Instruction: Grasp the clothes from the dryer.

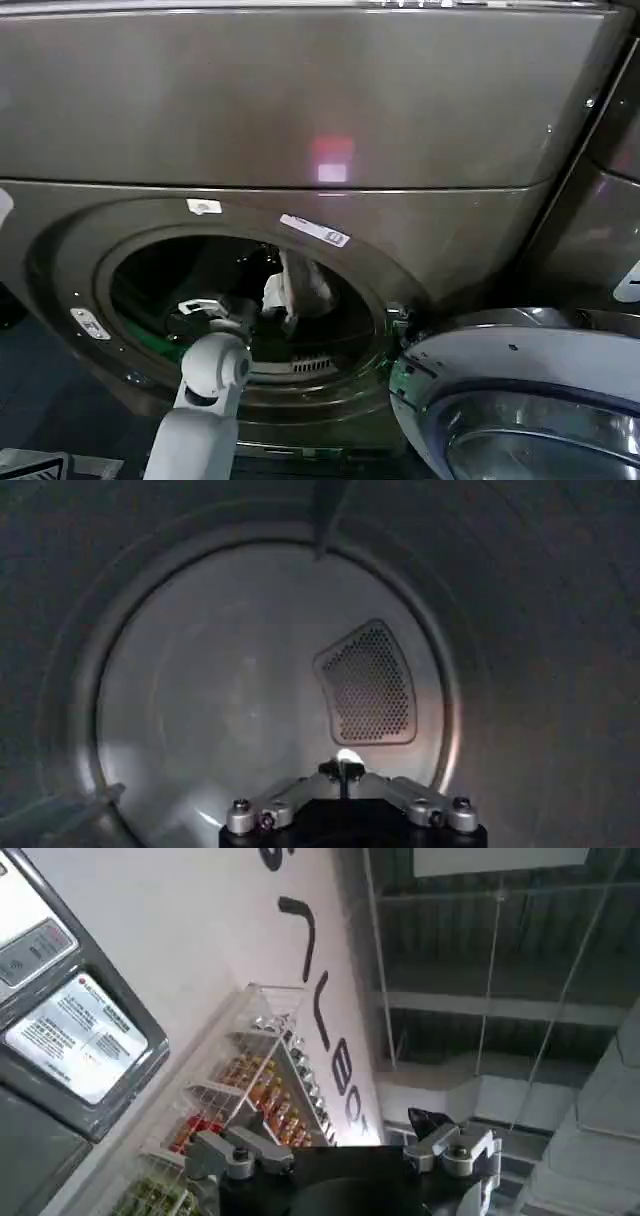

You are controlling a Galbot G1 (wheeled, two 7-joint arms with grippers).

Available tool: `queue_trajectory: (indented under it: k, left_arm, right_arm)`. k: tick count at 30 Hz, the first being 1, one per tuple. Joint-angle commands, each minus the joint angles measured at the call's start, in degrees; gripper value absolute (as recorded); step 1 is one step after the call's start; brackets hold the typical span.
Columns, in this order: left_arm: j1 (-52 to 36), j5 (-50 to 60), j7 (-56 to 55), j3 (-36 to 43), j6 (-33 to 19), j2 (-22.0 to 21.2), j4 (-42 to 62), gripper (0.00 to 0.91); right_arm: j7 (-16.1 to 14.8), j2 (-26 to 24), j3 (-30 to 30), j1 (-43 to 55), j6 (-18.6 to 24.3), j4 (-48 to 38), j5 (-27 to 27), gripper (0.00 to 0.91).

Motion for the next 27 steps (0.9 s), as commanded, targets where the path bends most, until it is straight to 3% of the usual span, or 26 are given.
queue_trajectory:
  k: [1,5,27]
  left_arm:
    - [1.0,0.6,-0.1,-0.2,0.8,0.8,-1.2,0.000]
    - [1.1,0.8,0.0,-0.6,1.1,1.4,-1.7,0.000]
    - [0.4,0.0,0.4,-0.8,2.8,3.2,-2.4,0.000]
  right_arm:
    - [-1.7,-0.2,1.0,-0.2,0.3,-0.1,0.3,0.907]
    - [-0.5,-0.1,0.8,-0.3,0.7,0.0,1.1,0.907]
    - [-1.0,0.4,0.7,0.1,-0.4,1.4,1.1,0.907]
